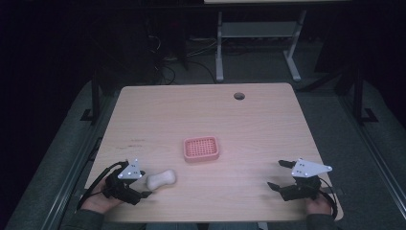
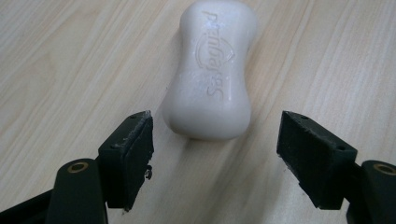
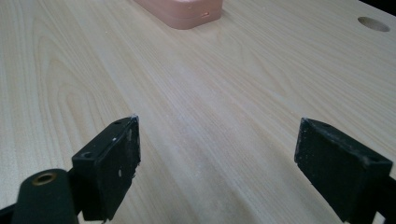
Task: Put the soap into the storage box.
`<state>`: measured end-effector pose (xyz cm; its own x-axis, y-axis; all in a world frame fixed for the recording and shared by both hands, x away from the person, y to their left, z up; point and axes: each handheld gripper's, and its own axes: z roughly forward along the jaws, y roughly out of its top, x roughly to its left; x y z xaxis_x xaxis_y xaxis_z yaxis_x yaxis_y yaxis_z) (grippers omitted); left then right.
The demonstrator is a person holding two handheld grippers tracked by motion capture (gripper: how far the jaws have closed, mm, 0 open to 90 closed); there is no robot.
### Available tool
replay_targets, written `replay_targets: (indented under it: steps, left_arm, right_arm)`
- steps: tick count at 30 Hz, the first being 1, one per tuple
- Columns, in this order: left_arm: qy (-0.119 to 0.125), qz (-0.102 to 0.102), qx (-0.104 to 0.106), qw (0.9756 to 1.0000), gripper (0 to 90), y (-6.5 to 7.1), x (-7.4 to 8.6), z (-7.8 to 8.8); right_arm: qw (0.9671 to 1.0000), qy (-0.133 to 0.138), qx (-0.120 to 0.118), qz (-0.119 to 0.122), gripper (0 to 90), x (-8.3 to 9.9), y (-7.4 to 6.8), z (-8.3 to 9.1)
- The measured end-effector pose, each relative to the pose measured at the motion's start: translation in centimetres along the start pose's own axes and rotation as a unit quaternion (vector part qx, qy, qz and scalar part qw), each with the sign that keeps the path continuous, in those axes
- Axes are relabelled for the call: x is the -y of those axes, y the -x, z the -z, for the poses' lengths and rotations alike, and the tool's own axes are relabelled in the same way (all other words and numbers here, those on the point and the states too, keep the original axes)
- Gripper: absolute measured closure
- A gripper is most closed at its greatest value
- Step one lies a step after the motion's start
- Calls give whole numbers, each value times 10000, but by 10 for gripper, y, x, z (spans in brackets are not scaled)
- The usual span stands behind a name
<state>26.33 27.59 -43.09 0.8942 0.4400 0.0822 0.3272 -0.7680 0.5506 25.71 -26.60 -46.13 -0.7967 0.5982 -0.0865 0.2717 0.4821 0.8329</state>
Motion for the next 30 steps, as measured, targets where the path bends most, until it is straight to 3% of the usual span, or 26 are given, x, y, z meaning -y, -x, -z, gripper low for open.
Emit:
replay_targets:
  steps: [30]
  left_arm:
    - [-26,-149,95,9998,268,-6,-20,-11]
  right_arm:
    - [10000,-20,-5,21,136,-1,0,-2]
